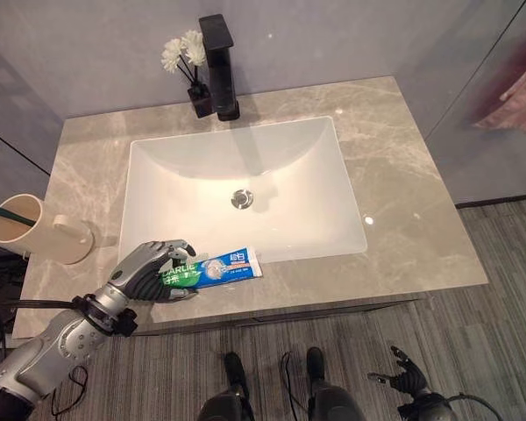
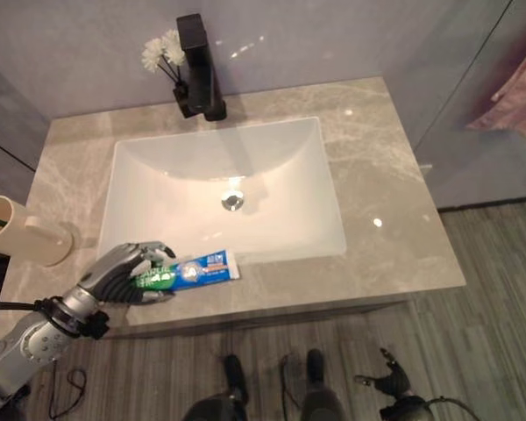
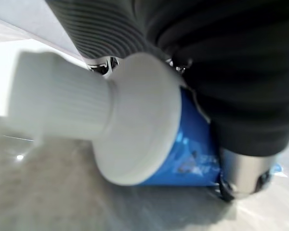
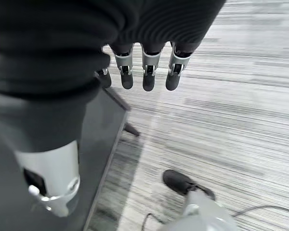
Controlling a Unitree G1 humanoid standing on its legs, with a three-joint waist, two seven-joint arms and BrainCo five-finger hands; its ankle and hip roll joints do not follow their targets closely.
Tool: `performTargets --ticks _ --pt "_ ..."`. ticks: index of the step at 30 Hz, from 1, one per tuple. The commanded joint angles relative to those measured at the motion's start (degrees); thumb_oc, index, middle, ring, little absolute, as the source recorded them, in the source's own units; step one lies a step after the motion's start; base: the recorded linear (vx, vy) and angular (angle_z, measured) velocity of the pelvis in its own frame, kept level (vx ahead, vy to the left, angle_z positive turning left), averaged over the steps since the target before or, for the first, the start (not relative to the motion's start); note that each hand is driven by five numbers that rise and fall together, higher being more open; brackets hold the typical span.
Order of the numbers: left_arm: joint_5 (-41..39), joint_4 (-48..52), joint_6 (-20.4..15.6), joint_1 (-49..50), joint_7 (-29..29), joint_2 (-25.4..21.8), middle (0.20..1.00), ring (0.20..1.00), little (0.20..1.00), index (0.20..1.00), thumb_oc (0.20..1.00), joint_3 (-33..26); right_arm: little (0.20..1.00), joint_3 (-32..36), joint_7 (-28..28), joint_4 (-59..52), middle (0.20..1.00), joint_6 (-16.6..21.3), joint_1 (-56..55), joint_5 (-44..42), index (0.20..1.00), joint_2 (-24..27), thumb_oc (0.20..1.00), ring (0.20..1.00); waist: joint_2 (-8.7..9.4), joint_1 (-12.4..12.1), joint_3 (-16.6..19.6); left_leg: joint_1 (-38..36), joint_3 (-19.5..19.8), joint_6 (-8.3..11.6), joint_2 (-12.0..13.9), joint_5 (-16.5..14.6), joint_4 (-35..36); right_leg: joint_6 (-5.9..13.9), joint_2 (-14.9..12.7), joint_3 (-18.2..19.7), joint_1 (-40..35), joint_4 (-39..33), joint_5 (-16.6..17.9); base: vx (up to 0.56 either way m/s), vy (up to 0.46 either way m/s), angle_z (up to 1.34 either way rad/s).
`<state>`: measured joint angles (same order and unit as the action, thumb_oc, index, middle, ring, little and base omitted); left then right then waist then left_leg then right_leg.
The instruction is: Put brush and paste in cup on sink, flatten towel.
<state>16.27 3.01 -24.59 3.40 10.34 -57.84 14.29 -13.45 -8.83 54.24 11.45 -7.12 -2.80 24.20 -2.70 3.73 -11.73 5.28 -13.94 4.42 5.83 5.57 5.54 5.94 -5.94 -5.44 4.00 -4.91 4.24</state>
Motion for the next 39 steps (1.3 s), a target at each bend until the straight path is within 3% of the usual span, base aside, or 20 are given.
performTargets --ticks 1,13,22,27,31,33,39 --pt "3.4 -1.3 -1.0 0.1 -0.6 1.0 0.2 0.2 0.2 0.2 0.2 4.6 1.0 3.2 -2.1 5.1 1.0 1.0 1.7 -5.1 1.0 -2.1 1.0 1.0 1.51 -0.5 3.3 -2.2 2.4 2.26 2.2 -2.4 -0.5 6.32 -4.7 -0.1 -2.0 0.2 0.3 0.02 0.003 0.05" --pt "6.0 -7.2 1.8 -5.7 6.4 8.8 0.2 0.2 0.2 0.2 0.2 2.8 1.0 21.4 -1.4 21.5 1.0 0.1 2.6 -30.6 1.0 -4.8 1.0 1.0 3.63 -0.2 8.2 -3.7 4.5 2.45 2.3 -2.9 -0.5 5.95 -4.4 -2.2 -5.3 0.3 -0.6 0.01 0.003 0.08" --pt "5.6 -8.7 3.1 -7.4 9.5 13.8 0.2 0.2 0.2 0.2 0.2 2.0 1.0 29.0 -3.7 20.7 1.0 2.5 3.2 -39.1 1.0 -1.0 1.0 1.0 5.61 0.5 11.0 -4.8 4.4 2.45 2.5 -3.6 -0.5 5.92 -4.2 -2.1 -6.5 0.2 -0.9 0.0 0.001 0.01" --pt "5.9 -8.2 3.5 -8.4 12.2 15.5 0.2 0.2 0.2 0.2 0.2 1.2 1.0 32.0 -7.4 15.5 1.0 4.9 3.0 -38.4 1.0 1.5 1.0 1.0 6.47 0.9 12.0 -5.0 4.5 2.48 2.8 -3.7 -0.5 5.92 -4.2 -2.2 -6.9 0.3 -1.1 0.0 0.0 0.0" --pt "8.3 -6.7 4.1 -9.4 17.0 17.0 0.2 0.2 0.2 0.2 0.2 -1.3 1.0 34.0 -13.4 1.9 1.0 8.1 1.7 -33.1 1.0 2.4 1.0 1.0 6.6 1.7 12.7 -5.2 4.5 2.42 2.9 -3.9 -0.5 5.87 -4.1 -2.0 -7.0 0.4 -1.2 0.0 0.0 0.0" --pt "10.0 -4.9 4.3 -10.5 20.4 17.3 0.2 0.2 0.2 0.2 0.2 -3.4 1.0 34.8 -17.5 -12.2 1.0 10.2 0.8 -26.5 1.0 3.8 1.0 1.0 6.53 2.3 12.9 -5.2 4.4 2.32 3.0 -3.9 -0.5 5.78 -4.2 -1.8 -7.0 0.6 -1.3 0.0 0.0 0.0" --pt "13.4 -0.6 4.8 -14.6 24.9 15.8 0.2 0.2 0.2 0.2 0.2 -7.9 1.0 37.3 -25.2 -32.2 1.0 8.8 2.4 -12.3 1.0 6.8 1.0 1.0 6.17 3.1 13.8 -5.6 4.1 2.23 3.1 -4.1 -0.5 5.68 -4.3 -1.4 -6.9 0.8 -1.5 0.0 0.0 0.0"
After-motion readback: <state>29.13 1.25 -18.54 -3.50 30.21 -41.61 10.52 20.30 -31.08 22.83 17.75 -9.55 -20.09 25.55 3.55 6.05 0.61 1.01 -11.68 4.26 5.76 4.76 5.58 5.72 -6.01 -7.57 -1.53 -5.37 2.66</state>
